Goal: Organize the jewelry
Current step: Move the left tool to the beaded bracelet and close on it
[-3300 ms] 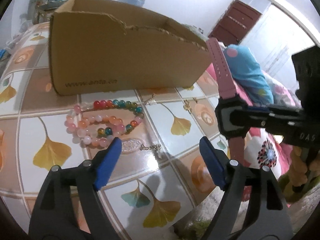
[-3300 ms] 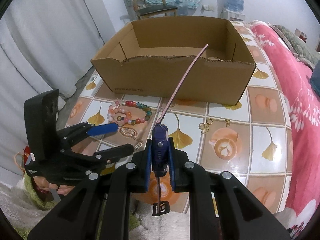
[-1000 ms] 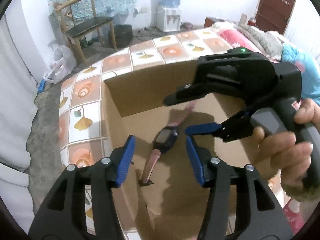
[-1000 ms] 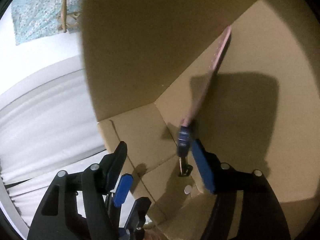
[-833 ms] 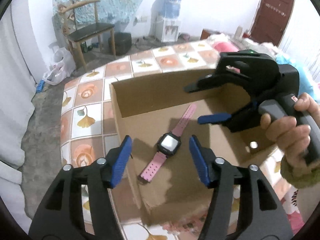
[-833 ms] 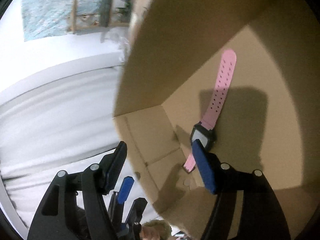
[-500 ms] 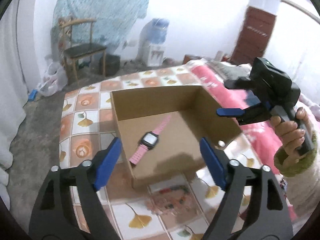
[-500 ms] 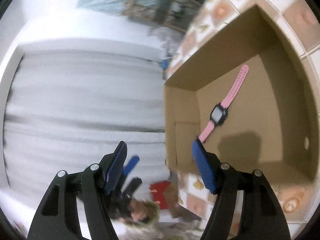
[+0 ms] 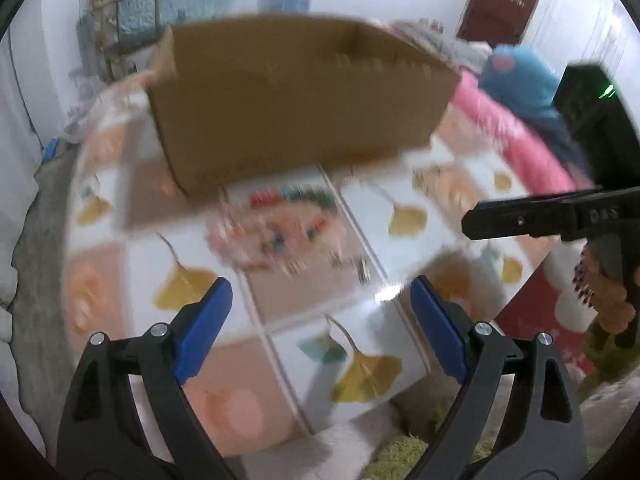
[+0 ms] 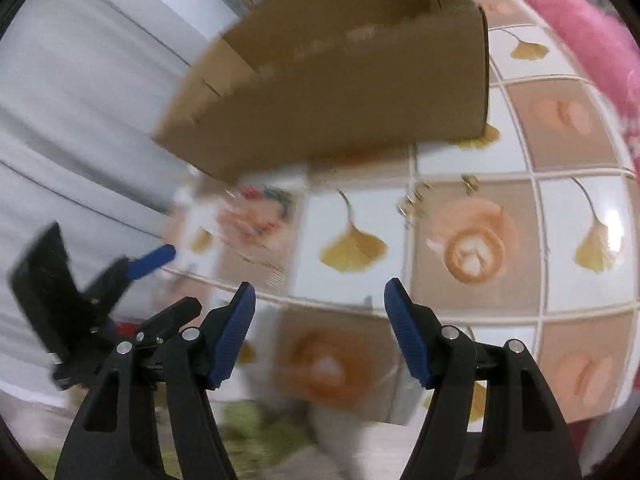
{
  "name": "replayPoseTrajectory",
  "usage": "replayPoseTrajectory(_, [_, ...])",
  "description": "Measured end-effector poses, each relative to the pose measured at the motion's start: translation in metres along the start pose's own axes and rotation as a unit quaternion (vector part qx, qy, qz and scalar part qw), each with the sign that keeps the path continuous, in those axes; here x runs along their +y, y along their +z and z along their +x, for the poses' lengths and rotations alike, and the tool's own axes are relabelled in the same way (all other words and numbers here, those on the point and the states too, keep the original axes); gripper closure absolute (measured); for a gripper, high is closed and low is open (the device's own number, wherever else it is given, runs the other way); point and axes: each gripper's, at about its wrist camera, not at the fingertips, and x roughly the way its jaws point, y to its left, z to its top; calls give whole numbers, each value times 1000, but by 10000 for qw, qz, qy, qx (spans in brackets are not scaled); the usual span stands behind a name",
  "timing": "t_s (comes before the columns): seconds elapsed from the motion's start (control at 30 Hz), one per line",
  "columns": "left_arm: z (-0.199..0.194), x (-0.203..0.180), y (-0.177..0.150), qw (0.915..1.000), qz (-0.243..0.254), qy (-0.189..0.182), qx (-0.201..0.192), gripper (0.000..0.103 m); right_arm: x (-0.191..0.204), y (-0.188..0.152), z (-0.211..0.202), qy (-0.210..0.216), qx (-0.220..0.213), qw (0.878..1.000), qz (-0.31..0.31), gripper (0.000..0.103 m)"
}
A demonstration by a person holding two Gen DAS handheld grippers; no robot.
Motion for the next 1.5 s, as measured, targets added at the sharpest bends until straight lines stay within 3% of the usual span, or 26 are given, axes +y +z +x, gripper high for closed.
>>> replayPoseTrajectory(0.17, [12,-11,-16,9995,274,157,-41,17,28,-6,10,-418,-192,9970,-629,37])
replayPoseTrajectory(0.23, [11,-8,-16,9994,218,252,-116,23,34,-2,14,-414,-257,9969,-613,37])
replayPoseTrajectory(0.5, [4,34,-4,9963,-675,297,-444,54,32,20,22,356,-638,9973,-116,51])
replayPoseTrajectory(0.77, [14,50,5,9950,-928,132,-332,75,58,50,44,1002,-476,9933,-320,65])
replayPoseTrajectory(1.17, [28,73,6,9886,-1473,-293,-138,80,74,63,92,1049,158,9938,-336,74])
replayPoseTrajectory(1.5, [35,78,9,9856,-1679,-219,24,82,80,67,108,709,356,9954,-532,75])
